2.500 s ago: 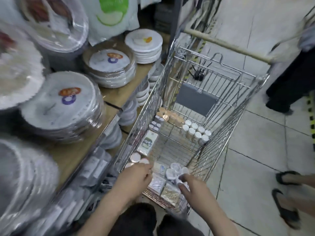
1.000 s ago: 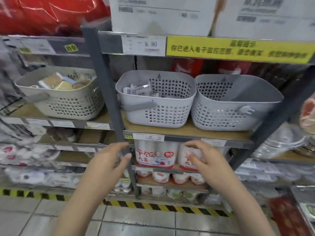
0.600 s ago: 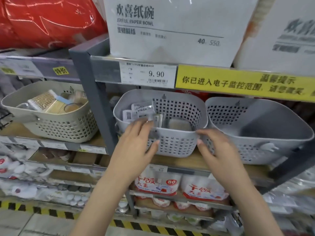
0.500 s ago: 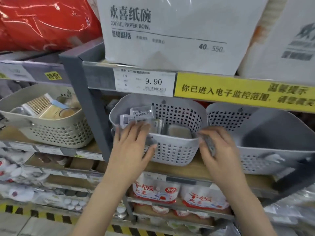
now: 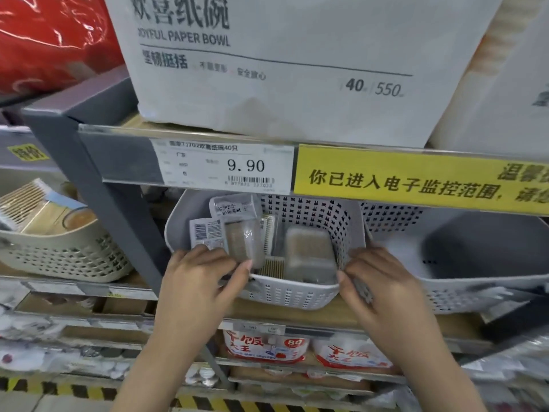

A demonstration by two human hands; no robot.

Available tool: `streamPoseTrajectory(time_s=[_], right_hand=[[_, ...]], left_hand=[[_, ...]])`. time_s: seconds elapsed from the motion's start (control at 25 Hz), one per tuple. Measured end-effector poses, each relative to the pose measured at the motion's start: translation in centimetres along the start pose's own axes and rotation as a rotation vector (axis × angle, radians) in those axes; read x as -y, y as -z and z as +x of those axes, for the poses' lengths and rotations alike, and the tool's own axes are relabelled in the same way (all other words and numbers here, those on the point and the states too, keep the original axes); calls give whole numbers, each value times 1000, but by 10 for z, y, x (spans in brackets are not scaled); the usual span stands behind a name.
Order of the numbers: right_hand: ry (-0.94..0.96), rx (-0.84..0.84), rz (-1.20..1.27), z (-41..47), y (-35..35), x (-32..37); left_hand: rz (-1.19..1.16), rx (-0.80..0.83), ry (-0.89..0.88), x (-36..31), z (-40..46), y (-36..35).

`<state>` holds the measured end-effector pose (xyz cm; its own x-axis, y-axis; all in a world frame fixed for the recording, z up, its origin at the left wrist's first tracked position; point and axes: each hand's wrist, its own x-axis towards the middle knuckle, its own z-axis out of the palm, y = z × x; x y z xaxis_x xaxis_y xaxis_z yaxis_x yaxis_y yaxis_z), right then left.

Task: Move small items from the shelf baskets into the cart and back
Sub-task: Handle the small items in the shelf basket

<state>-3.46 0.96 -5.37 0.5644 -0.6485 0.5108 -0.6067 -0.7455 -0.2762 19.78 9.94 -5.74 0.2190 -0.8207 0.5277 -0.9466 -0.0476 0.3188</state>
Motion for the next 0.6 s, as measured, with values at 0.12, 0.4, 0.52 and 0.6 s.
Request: streamPoseTrajectory(time_s=[0.12, 0.4, 0.52, 0.6], right_hand=[[-18, 251, -120, 26, 12, 10], [-101, 940, -313, 121, -33, 8], [-151, 1094, -383, 127, -56, -2], [-164, 1104, -349, 126, -61, -5]], left_hand=[[-71, -15, -36, 4, 2, -2], [-114, 33, -30, 8, 2, -1], [-138, 118, -16, 10, 4, 2], [-123, 208, 37, 10, 12, 7]])
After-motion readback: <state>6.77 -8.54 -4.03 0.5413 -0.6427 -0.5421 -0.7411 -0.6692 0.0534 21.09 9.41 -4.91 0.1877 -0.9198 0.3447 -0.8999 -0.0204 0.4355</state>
